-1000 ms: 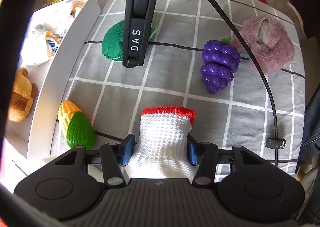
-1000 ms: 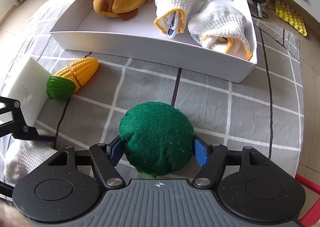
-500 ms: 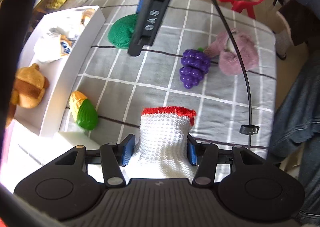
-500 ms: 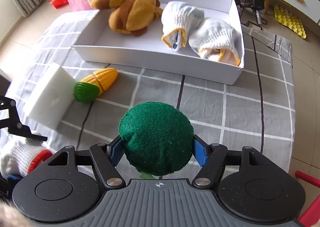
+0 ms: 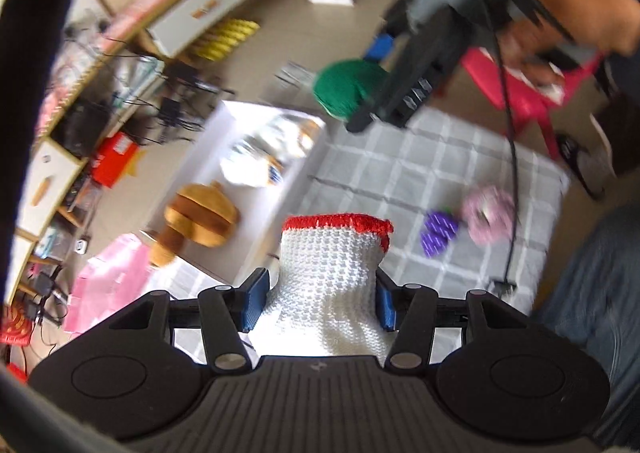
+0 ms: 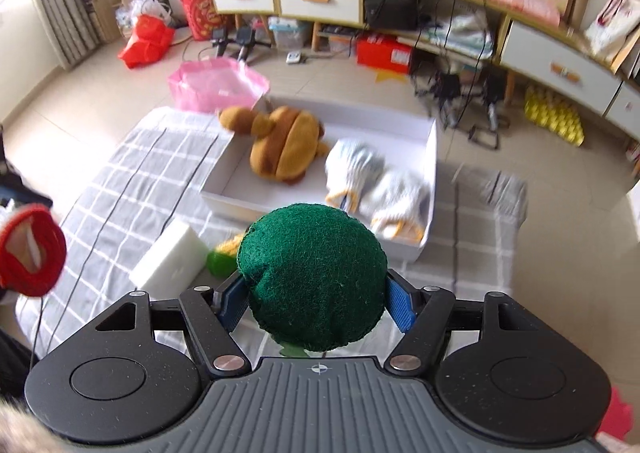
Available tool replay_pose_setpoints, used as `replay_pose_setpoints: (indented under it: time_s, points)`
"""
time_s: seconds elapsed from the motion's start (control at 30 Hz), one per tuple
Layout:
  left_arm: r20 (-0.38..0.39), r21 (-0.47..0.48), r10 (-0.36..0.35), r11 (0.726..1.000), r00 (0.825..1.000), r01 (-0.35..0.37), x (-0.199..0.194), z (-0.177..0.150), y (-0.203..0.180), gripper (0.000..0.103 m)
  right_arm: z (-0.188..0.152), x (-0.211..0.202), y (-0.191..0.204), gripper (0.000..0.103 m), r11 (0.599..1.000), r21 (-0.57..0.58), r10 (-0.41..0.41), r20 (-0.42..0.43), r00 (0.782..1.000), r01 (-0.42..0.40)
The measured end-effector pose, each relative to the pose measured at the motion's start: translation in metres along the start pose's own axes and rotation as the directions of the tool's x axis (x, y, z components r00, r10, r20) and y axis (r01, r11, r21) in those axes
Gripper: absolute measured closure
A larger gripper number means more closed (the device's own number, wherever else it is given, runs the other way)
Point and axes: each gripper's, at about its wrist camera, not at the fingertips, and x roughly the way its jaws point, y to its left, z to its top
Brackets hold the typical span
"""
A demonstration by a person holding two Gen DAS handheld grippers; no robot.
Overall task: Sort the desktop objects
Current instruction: 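Carry the sock into the white box with the left gripper while the right gripper carries the disc there, then open both grippers to release the sock and disc in the box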
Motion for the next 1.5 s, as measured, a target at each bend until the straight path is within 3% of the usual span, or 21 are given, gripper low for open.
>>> replay_pose_setpoints:
  time_s: [0.1,0.3,0.47,0.73,0.8,0.83,0.97,1.2,1.5]
  points:
    - [0.029,-0.098,0.021,0.995,0.999,-0.018,0.019,0.023,0.022,0.053,0.03,0.001,0.004,0.029,0.997,-0.04,-0.062,0.006,0.998,0.062]
    - [-0.036,-0.203,0.061,0.977,0.998,-0.067,0.094,0.045,0.06,0.053,0.075,0.04,0.0,0.029,0.993,-0.068,-0.102,-0.014,0.995,0.101]
    - [-0.059,-0.319,0.053,0.945,0.997,-0.069,0.128,0.049,0.104,0.059,0.091,0.092,-0.013,0.029,0.993,-0.051,-0.111,-0.053,0.992,0.109]
    - [-0.102,-0.395,0.048,0.915,0.994,-0.085,0.176,0.035,0.144,0.059,0.106,0.18,-0.021,0.028,0.994,-0.033,-0.106,-0.102,0.989,0.103]
    - [-0.108,-0.396,0.051,0.914,0.993,-0.09,0.18,0.032,0.148,0.05,0.107,0.195,-0.017,0.025,0.993,-0.051,-0.112,-0.11,0.988,0.106]
    - [-0.107,-0.395,0.044,0.915,0.993,-0.083,0.182,0.03,0.15,0.045,0.107,0.201,-0.015,0.018,0.992,-0.062,-0.115,-0.111,0.987,0.108]
    - [-0.105,-0.393,0.028,0.917,0.994,-0.068,0.178,0.022,0.154,0.044,0.106,0.213,-0.014,0.002,0.988,-0.085,-0.138,-0.114,0.984,0.128]
    - [-0.057,-0.384,0.0,0.923,0.998,-0.022,0.163,0.016,0.142,0.036,0.093,0.189,-0.017,0.001,0.991,-0.074,-0.119,-0.097,0.988,0.112]
    - [0.012,-0.266,-0.05,0.963,0.999,0.052,0.108,-0.003,0.076,0.024,0.033,0.083,-0.011,0.001,0.996,-0.051,-0.068,-0.021,0.997,0.067]
